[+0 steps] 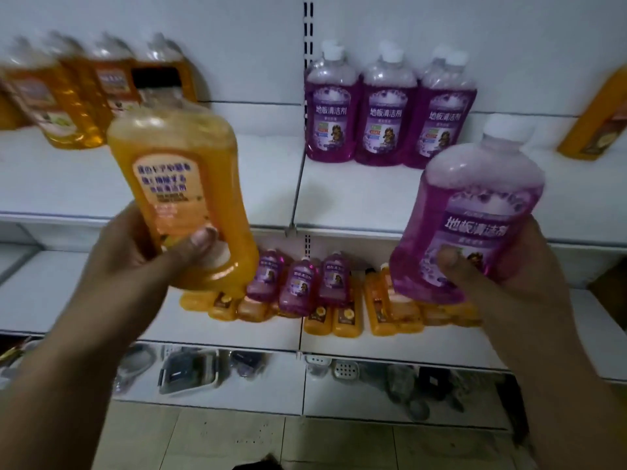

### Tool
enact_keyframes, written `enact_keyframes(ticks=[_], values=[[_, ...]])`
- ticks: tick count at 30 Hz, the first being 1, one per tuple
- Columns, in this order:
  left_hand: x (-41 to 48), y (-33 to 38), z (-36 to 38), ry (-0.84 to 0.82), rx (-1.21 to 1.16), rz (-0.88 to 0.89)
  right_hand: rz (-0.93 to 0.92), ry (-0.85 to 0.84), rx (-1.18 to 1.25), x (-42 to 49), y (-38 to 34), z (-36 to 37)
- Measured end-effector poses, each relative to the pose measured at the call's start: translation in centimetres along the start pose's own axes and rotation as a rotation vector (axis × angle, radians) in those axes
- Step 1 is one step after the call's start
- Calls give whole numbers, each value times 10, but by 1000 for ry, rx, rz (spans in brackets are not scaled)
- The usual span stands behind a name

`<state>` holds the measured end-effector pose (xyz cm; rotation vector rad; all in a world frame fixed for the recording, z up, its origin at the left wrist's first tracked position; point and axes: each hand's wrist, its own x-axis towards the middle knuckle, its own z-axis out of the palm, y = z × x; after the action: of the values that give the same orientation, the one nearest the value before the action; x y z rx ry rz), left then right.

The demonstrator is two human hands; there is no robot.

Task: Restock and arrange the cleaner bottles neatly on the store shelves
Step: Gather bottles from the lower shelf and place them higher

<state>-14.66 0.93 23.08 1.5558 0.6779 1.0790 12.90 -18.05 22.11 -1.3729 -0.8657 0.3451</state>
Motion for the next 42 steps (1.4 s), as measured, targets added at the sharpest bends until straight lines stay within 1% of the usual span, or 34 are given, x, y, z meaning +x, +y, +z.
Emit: enact_keyframes(ticks=[2, 4, 6, 11, 17, 24, 31, 36, 40, 42], values=[[28, 9, -8, 7, 45, 84, -48, -30, -13, 23, -12, 8], [55, 13, -12, 12, 67, 136, -84, -65, -46, 49, -19, 18], [78, 17, -10, -16, 84, 172, -112, -88, -69, 77, -19, 34], [123, 18, 1, -89, 145, 197, -131, -93, -99, 144, 5, 85], [155, 6, 0, -133, 139, 215, -96, -78, -140, 184, 41, 123], [169, -5, -2, -157, 154, 218, -91, 10, -234, 192, 57, 133], [174, -16, -3, -155, 142, 182, -107, 20, -263, 187, 56, 134], [168, -16, -1, -142, 122, 153, -118, 49, -340, 182, 51, 130], [155, -9, -9, -75, 81, 123, -238, 208, -463, 166, 33, 116], [144, -5, -19, -22, 84, 116, -343, 212, -477, 153, 21, 113]])
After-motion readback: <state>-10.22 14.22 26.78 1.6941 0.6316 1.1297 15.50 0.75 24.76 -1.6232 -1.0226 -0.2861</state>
